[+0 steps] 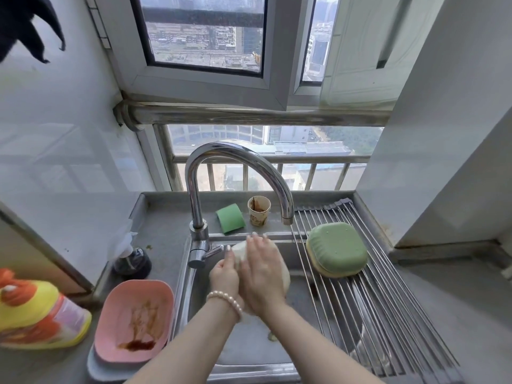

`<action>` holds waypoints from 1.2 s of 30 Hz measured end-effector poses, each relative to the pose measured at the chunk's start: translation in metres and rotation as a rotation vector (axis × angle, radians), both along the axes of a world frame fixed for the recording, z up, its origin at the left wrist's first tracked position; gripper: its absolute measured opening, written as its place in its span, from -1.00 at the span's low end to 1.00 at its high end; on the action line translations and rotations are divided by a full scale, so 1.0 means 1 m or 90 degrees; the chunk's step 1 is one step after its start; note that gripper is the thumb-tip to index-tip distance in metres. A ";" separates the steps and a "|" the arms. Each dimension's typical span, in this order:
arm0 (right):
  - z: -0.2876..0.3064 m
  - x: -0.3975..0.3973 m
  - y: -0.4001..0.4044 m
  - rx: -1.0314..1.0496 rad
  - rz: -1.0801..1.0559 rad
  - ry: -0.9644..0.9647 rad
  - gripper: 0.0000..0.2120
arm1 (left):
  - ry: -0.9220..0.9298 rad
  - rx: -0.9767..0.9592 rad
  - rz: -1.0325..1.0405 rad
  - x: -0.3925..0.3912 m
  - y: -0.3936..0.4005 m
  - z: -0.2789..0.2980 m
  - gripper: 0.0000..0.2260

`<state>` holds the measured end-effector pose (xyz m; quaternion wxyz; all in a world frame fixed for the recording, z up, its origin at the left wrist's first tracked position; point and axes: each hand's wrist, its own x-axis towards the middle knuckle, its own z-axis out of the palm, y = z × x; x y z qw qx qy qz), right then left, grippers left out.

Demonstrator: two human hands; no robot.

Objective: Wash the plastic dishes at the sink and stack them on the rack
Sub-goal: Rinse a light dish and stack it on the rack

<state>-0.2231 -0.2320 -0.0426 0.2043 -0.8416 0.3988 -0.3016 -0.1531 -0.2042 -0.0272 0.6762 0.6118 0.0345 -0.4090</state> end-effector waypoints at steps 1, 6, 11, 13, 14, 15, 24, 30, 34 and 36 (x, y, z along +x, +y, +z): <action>-0.005 -0.005 0.010 -0.061 0.087 0.043 -0.48 | 0.046 0.003 0.025 0.007 -0.001 0.000 -0.69; -0.034 -0.065 0.007 -0.248 0.266 0.163 -0.47 | 0.169 0.079 0.097 0.030 0.008 0.000 -0.67; -0.002 -0.035 -0.011 -0.063 -0.004 0.183 -0.34 | 0.227 0.048 0.088 0.017 0.001 -0.004 -0.65; 0.004 -0.034 -0.007 -0.184 0.085 0.227 -0.43 | 0.224 0.060 0.084 0.025 -0.003 -0.004 -0.64; 0.001 -0.042 -0.004 -0.264 0.182 0.233 -0.48 | 0.209 0.073 0.088 0.029 -0.004 -0.004 -0.64; -0.003 -0.050 -0.001 -0.329 0.283 0.219 -0.51 | 0.191 0.079 0.092 0.032 -0.003 -0.001 -0.63; 0.029 -0.008 -0.031 -0.273 0.135 0.210 -0.55 | 0.021 0.085 -0.046 0.021 -0.007 -0.027 -0.38; 0.057 -0.014 -0.049 0.298 -0.147 0.101 -0.61 | 0.102 0.078 0.026 0.023 -0.010 -0.028 -0.60; 0.044 -0.015 -0.024 0.256 -0.240 0.073 -0.42 | 0.176 0.084 0.105 0.033 -0.019 -0.066 -0.64; 0.032 -0.011 -0.002 0.228 -0.258 0.013 -0.32 | 0.179 0.100 0.137 0.011 -0.007 -0.014 -0.81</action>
